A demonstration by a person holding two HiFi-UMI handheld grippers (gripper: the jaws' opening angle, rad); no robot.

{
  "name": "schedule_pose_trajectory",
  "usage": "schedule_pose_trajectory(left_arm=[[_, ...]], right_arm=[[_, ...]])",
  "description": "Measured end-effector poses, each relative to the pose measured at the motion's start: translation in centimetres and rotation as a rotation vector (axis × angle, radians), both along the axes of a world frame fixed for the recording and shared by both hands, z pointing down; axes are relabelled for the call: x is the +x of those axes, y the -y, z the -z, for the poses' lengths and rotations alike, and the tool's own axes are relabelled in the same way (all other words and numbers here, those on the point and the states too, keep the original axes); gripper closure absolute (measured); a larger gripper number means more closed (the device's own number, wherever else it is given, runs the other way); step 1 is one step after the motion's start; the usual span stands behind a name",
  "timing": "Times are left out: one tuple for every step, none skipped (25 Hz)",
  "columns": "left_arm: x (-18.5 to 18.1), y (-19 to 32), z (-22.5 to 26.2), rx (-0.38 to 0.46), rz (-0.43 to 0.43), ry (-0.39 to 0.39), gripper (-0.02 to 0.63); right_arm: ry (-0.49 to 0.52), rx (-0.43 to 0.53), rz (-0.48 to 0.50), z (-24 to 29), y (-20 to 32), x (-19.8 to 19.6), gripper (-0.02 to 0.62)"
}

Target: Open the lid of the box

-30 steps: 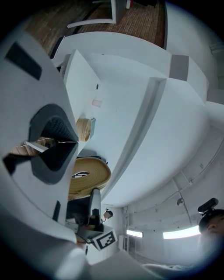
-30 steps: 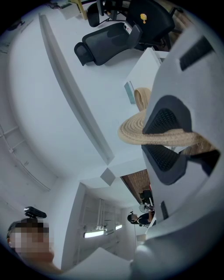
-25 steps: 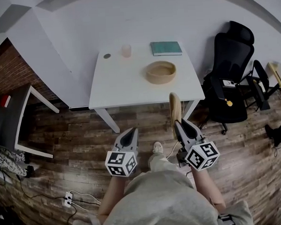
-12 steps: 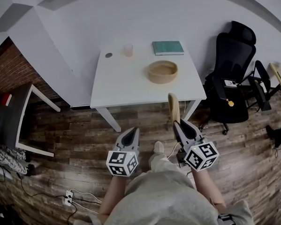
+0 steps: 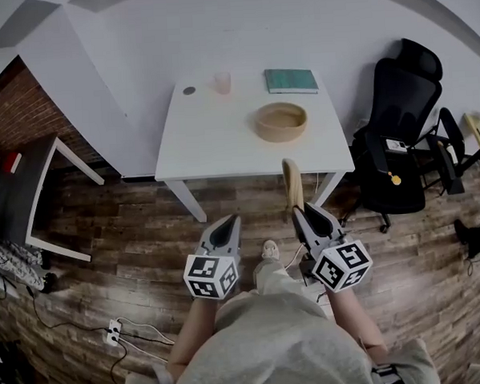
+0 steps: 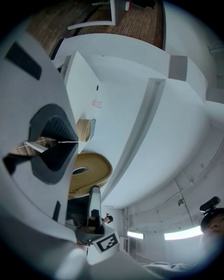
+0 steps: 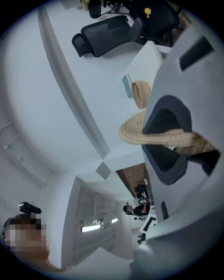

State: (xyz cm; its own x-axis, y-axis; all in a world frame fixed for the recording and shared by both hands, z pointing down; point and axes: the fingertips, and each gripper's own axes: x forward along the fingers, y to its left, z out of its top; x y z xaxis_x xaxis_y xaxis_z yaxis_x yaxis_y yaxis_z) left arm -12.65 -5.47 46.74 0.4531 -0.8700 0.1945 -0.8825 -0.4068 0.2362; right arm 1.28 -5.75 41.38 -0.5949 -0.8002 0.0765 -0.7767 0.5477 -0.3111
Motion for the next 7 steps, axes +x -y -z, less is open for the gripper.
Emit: schedule_pose_trajectory(left_arm=[[0.2,0.1,0.1,0.001,-0.002,0.0,0.598],[0.3,0.1,0.2,0.004,-0.006,0.002,0.597],[0.5,0.3,0.4,0.007,-0.011,0.003,0.597],[0.6,0.4,0.5,0.011,-0.014,0.004,0.597],[0.7,0.6,0.6,0.015,-0.016,0.006,0.597],[0.7,0.8,0.7,0.018,-0.016,0.006,0.597],[0.7,1.0,0.8,0.021,-0.016,0.007,0.597]], right_arm=[[-0.003,0.0,0.007,0.0,0.1,-0.1,0.517],[-0.005,0.0,0.012,0.1,0.1,-0.2,0.517],[-0.006,0.001,0.015,0.2,0.3,-0.2,0.517],[-0.006,0.004,0.017,0.3,0.4,-0.3,0.517],[-0.006,0.006,0.019,0.4,0.7,-0.3,0.517],[-0.004,0.009,0.021,0.5,0.9,-0.4,0.517],[-0.003,0.013,0.023,0.6,1.2,-0.5,0.517]])
